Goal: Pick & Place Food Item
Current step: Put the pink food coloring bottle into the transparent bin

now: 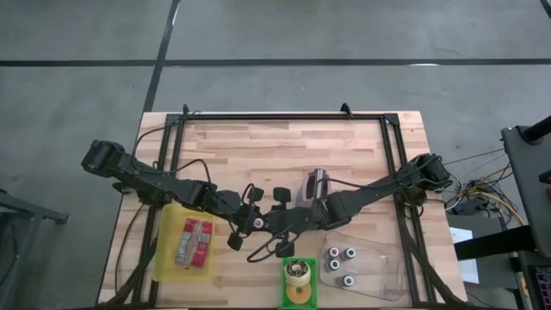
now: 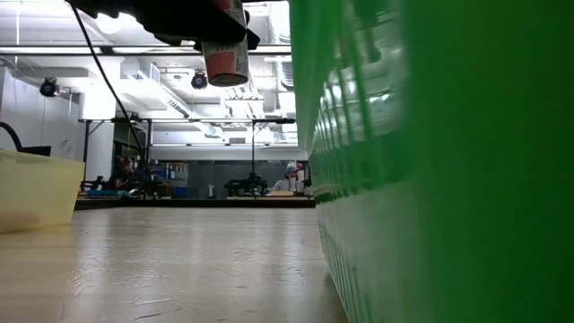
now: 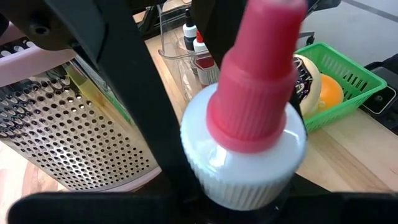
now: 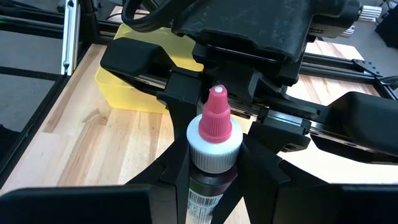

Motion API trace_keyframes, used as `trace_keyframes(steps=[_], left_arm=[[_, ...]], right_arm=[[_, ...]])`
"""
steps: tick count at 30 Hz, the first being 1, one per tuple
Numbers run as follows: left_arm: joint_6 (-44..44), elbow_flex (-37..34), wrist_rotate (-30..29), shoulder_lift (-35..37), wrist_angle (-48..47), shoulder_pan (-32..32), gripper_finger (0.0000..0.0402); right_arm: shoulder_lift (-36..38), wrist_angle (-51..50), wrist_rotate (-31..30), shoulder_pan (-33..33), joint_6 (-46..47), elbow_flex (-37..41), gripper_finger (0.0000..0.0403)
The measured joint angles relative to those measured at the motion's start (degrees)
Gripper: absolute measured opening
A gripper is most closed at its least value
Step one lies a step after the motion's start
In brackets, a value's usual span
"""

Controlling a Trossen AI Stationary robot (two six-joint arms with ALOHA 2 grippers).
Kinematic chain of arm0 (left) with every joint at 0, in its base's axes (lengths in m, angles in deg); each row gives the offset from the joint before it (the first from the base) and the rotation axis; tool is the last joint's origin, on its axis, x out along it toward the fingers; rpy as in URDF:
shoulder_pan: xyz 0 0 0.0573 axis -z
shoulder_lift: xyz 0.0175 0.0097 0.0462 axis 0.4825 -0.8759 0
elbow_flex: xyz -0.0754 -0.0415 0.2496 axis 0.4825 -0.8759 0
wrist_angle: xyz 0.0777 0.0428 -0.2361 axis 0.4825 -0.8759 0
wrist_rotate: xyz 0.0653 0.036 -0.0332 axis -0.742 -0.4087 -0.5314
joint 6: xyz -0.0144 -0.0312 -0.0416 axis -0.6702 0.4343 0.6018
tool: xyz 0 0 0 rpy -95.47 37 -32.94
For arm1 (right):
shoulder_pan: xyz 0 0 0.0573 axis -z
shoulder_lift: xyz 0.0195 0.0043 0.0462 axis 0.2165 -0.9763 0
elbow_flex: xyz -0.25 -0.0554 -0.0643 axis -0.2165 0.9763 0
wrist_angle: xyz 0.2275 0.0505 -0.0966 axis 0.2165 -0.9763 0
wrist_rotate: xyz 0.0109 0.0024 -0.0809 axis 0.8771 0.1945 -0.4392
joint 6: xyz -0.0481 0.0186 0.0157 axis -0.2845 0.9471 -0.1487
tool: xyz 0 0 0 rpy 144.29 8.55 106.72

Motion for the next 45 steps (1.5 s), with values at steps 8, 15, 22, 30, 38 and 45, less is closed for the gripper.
trace_keyframes(steps=[8, 15, 22, 30, 38, 45], left_arm=[[1.23, 0.28, 0.68, 0.17, -3.4, -0.02, 0.0107], [4.05, 0.32, 1.48, 0.39, -4.65, 1.24, 0.03], [3.55, 0.7, 1.49, 1.66, -8.14, 2.53, 0.0371], [3.48, 0.24, 1.51, 3.23, -9.48, 2.51, 0.0369], [3.52, 0.15, 1.27, 4.61, -10.7, 2.51, 0.0369], [3.54, 0.11, 1.16, 4.64, -10.97, 2.51, 0.0369]], right_arm=[[-0.05, 0.02, 0.17, 0.09, 0.0, 0.0, 0.0094], [-0.02, 0.94, 0.0, 0.13, -0.9, -0.24, 0.0094], [-0.04, 0.59, 0.06, 0.07, -1.11, -0.2, 0.0094], [-0.03, -0.47, -0.52, -0.88, 0.11, -0.15, 0.0094], [2.37, -5.54, -7.03, -5.36, 2.84, -0.07, 0.0094], [5.4, -12.42, -15.95, -11.53, 9.64, 0.08, 0.0094]])
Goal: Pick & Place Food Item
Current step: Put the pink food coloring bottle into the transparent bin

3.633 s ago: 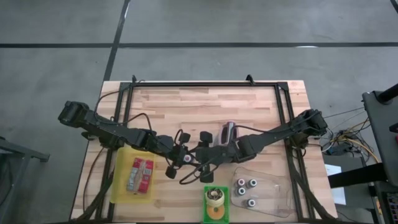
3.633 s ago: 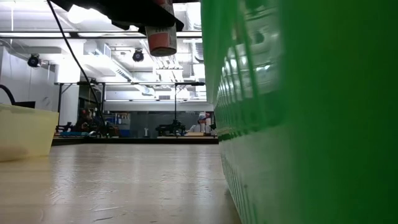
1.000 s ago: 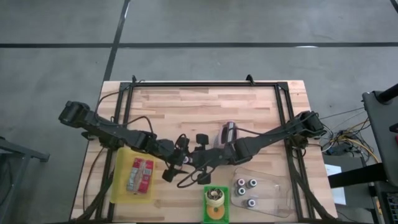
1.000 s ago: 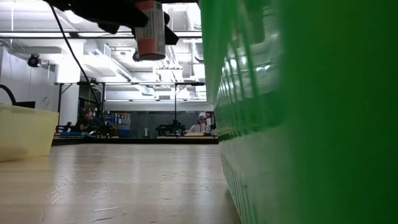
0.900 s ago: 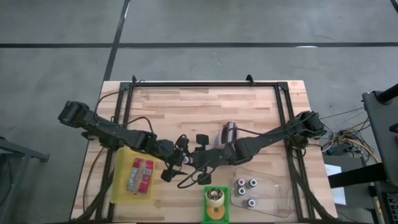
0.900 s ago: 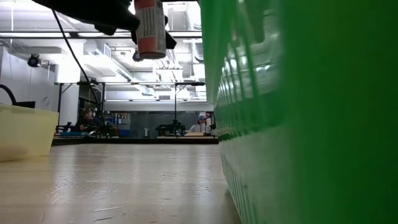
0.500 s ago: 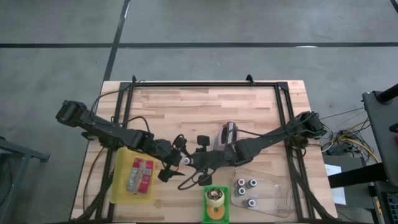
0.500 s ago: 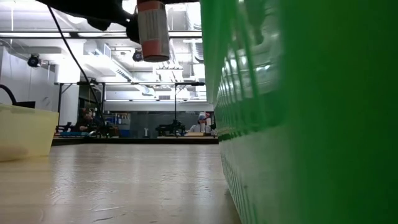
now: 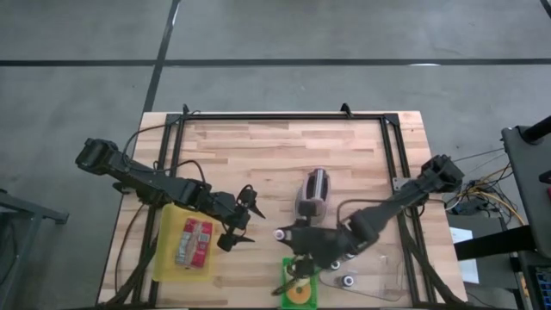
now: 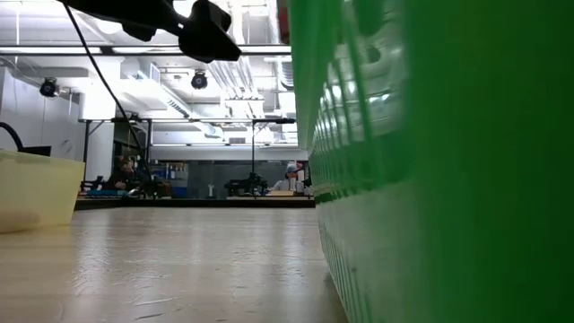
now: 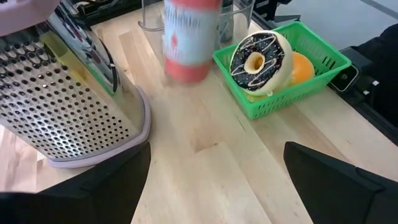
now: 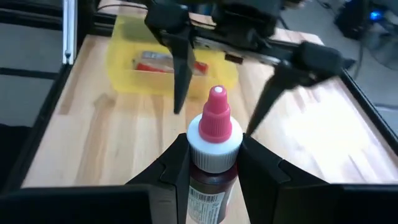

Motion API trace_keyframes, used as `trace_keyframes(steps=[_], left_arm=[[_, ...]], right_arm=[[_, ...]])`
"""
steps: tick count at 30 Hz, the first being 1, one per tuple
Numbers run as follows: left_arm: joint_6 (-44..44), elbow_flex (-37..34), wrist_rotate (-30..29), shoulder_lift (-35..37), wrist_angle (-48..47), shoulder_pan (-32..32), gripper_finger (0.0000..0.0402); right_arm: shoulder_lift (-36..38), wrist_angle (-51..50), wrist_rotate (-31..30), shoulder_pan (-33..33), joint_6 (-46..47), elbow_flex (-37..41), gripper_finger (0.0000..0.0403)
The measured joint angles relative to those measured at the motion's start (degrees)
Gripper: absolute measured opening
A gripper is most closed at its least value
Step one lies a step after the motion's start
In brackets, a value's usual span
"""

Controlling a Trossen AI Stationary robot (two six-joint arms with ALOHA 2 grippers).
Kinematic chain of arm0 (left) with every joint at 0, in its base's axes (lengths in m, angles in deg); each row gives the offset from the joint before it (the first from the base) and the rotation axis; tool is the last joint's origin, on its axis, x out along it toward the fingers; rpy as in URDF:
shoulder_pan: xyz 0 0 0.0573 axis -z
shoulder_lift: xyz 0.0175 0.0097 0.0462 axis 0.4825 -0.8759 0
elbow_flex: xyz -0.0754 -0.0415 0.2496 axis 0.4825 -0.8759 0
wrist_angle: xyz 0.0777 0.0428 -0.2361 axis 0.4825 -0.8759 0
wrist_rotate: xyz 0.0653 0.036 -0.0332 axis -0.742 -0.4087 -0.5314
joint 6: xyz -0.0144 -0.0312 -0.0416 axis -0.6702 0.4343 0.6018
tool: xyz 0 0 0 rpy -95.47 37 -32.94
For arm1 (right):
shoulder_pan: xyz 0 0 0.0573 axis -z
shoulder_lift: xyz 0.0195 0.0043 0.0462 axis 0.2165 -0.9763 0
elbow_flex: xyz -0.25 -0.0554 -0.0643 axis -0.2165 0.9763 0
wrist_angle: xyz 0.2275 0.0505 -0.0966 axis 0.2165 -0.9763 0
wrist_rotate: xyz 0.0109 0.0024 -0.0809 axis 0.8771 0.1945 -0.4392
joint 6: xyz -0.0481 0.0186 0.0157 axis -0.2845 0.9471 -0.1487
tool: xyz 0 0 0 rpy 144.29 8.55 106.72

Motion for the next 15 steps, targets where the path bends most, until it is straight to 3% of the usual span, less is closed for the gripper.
trace_keyframes(steps=[7, 15], left_arm=[[0.17, 0.0, -0.53, 0.06, -0.91, -0.02, 0.0369], [1.24, -0.09, -0.51, 0.08, -1.42, -0.02, 0.0369]], right_arm=[[1.7, -11.51, -10.53, -5.99, 12.97, 0.14, 0.0094], [2.55, -26.0, -18.34, -12.21, 32.95, 0.18, 0.0094]])
